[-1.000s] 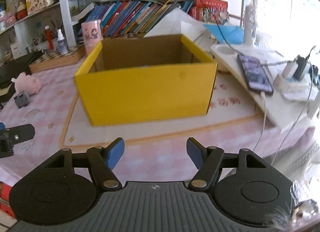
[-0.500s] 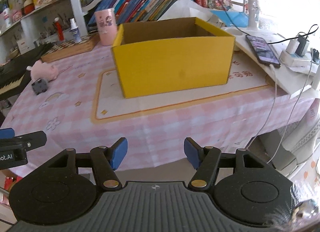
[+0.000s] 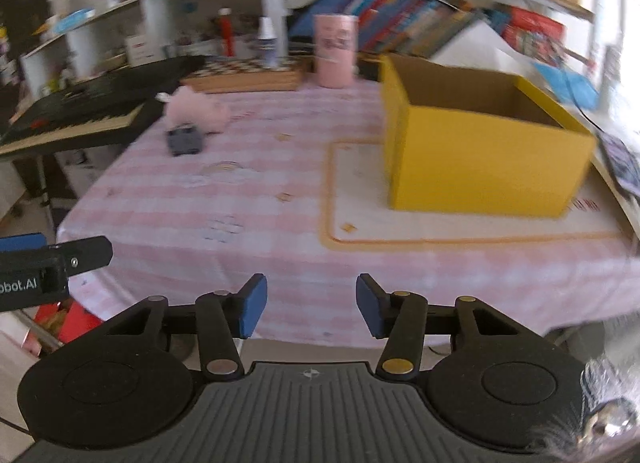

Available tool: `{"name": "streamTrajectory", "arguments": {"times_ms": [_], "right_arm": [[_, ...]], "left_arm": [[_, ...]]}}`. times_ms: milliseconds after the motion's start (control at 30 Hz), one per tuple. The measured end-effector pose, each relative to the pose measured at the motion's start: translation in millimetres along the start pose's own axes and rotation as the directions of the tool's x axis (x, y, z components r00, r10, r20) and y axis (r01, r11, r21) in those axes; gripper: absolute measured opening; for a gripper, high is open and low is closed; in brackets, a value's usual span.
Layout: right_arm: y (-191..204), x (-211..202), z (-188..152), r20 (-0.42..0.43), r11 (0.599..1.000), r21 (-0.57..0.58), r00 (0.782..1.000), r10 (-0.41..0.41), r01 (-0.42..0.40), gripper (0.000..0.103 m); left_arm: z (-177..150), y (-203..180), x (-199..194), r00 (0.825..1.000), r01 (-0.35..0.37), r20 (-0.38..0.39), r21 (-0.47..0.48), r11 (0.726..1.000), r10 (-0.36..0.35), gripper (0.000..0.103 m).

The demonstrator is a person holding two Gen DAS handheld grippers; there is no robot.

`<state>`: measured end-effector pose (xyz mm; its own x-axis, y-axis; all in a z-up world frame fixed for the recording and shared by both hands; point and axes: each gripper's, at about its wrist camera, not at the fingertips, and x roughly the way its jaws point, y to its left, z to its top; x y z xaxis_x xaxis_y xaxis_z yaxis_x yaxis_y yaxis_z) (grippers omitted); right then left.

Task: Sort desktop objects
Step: 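Move both tools back toward the grey toy car beside the pig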

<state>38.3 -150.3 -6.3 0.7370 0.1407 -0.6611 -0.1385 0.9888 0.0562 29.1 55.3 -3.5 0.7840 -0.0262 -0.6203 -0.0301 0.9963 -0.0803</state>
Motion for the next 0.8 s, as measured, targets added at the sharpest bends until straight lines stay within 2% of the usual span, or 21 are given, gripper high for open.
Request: {"name": "streamTrajectory", "arguments": {"times_ms": [367, 667, 800], "right_arm": [[38.1, 14.7, 23.1, 0.023, 0.997, -0.068, 0.999, 0.044, -0.043, 0.047], [39.6, 34.6, 35.1, 0.033, 0.995, -0.078, 0.997, 0.069, -0.066, 0.047], [39.1, 55.8, 48.6, 0.023, 0.994, -0.072, 0.996, 0.081, -0.079, 0.047]], "left_arm": [[6.8, 25.6, 3.6, 0.999, -0.038, 0.007, -0.038, 0.999, 0.039, 0.087], [15.9, 27.4, 27.0, 0.999, -0.052, -0.014, -0.037, 0.998, 0.051, 0.087], [27.8, 28.1, 43.4, 0.998, -0.067, -0.020, -0.039, 0.997, 0.066, 0.087]]}}
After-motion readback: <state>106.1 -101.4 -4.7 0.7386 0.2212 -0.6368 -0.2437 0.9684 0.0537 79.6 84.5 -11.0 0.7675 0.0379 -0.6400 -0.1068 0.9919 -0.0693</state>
